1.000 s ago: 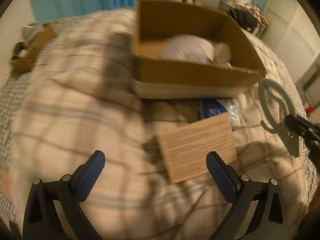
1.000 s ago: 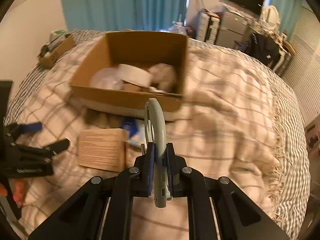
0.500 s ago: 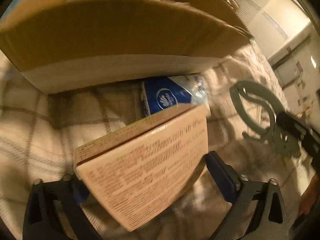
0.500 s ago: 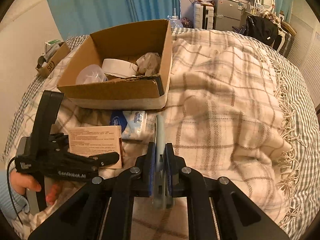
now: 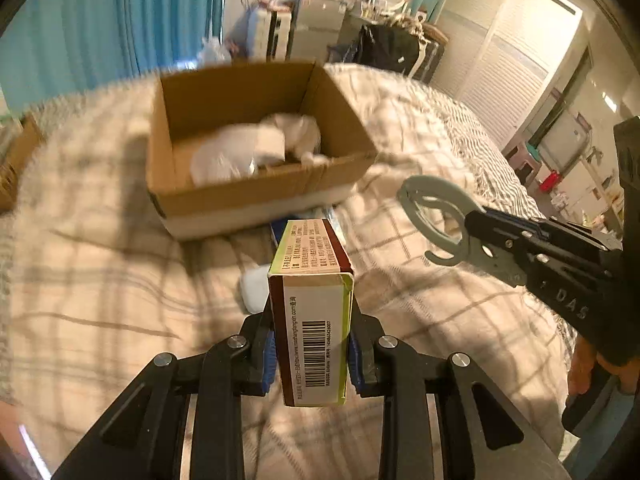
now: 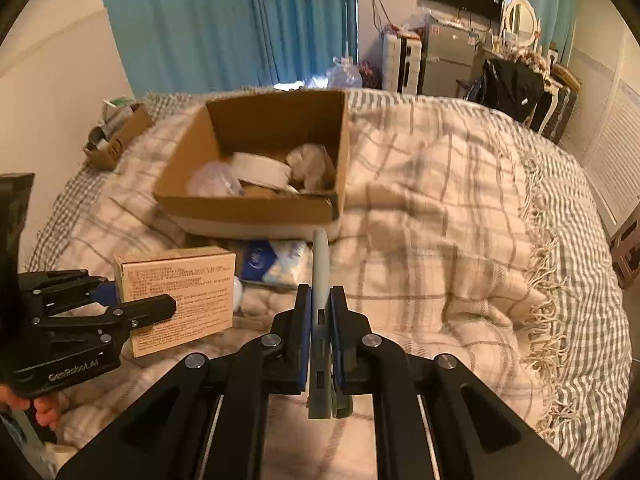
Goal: Organize objects
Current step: 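Grasp the printed medicine box with the left gripper while the right holds the hook, then lower the medicine box and hook into the cardboard box and release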
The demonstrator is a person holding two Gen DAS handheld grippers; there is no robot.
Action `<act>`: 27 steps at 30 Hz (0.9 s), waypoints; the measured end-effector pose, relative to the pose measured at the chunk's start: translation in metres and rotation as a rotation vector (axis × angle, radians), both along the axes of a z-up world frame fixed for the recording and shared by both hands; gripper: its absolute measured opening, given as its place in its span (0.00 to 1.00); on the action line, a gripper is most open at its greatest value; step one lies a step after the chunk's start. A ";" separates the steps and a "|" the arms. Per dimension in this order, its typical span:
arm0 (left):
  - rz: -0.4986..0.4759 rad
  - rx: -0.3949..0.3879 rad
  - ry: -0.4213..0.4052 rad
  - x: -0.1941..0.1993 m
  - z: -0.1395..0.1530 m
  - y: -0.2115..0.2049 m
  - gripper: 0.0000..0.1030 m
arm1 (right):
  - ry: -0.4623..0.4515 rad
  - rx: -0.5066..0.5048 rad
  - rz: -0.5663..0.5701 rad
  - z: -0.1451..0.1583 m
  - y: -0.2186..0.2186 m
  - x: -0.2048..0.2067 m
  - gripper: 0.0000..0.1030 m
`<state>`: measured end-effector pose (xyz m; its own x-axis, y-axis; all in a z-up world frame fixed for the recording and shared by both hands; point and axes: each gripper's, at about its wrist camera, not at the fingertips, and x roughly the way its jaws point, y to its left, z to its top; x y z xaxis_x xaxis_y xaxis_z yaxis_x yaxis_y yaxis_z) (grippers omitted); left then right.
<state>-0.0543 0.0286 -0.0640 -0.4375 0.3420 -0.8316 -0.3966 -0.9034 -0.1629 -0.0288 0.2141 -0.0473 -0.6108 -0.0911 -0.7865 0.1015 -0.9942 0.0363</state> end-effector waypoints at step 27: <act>0.140 -0.125 0.247 -0.163 0.094 -0.001 0.27 | 0.171 0.004 0.131 0.091 -0.054 -0.165 0.08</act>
<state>-0.2174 0.0272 0.0299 -0.6671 0.1656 -0.7263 -0.2805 -0.9591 0.0390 -0.1940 0.1599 0.0432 -0.7184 -0.1758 -0.6730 0.2344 -0.9721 0.0038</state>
